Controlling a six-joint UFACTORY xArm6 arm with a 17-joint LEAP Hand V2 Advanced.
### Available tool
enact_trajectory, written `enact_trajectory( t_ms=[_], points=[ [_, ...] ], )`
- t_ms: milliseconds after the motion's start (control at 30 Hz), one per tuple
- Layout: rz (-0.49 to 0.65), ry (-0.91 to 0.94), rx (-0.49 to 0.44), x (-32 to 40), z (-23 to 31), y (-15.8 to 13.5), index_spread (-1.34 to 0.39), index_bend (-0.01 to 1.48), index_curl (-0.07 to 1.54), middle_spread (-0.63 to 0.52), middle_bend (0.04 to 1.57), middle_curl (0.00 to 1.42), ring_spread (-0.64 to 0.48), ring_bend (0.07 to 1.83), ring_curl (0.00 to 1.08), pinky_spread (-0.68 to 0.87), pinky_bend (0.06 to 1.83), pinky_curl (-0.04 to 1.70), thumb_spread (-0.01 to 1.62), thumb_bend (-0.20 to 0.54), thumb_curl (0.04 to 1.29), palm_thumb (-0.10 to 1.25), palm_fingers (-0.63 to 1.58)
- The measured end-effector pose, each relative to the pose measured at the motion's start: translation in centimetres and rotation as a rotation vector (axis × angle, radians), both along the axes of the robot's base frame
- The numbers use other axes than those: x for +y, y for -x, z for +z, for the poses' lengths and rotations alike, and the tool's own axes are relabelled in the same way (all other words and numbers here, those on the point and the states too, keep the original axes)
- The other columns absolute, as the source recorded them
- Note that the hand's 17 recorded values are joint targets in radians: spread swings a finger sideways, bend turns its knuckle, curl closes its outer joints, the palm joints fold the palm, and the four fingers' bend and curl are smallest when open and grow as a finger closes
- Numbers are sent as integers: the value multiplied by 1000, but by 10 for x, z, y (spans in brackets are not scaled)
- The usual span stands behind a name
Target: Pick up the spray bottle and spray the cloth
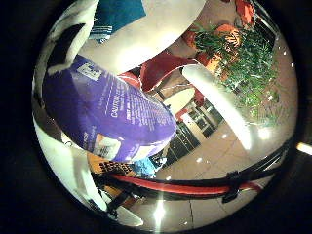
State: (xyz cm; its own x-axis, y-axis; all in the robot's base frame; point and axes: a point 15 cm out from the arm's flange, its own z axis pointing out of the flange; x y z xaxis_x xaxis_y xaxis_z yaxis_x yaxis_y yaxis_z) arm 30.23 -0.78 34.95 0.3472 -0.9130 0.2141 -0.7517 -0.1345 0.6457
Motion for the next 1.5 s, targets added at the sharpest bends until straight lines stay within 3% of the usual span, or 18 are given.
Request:
enact_trajectory(
  t_ms=[233, 733, 867, 1233, 1500],
  points=[
    [29, -69, -51, 20, 16, -3, -184, 1171, 665, -69, 1355, 581, -153, 1466, 579, -212, 984, 1341, 1081, -13, 642, 1027, 1208],
    [29, -751, -257, 198, 122, -9, -185, 1167, 668, -69, 1352, 583, -153, 1466, 579, -225, 986, 1336, 1068, -12, 653, 1051, 1206],
    [15, -927, -375, 234, 154, -20, -190, 1164, 669, -68, 1354, 583, -153, 1465, 579, -220, 985, 1336, 1065, -12, 661, 1056, 1208],
    [-105, -1290, -503, 288, 131, -36, -187, 1166, 673, -68, 1351, 577, -153, 1464, 579, -210, 984, 1336, 1034, -12, 694, 1063, 1209],
    [-194, -1403, -538, 299, 54, -50, -187, 1164, 677, -67, 1352, 575, -153, 1464, 579, -206, 991, 1340, 1020, -12, 718, 1061, 1209]
  ],
)
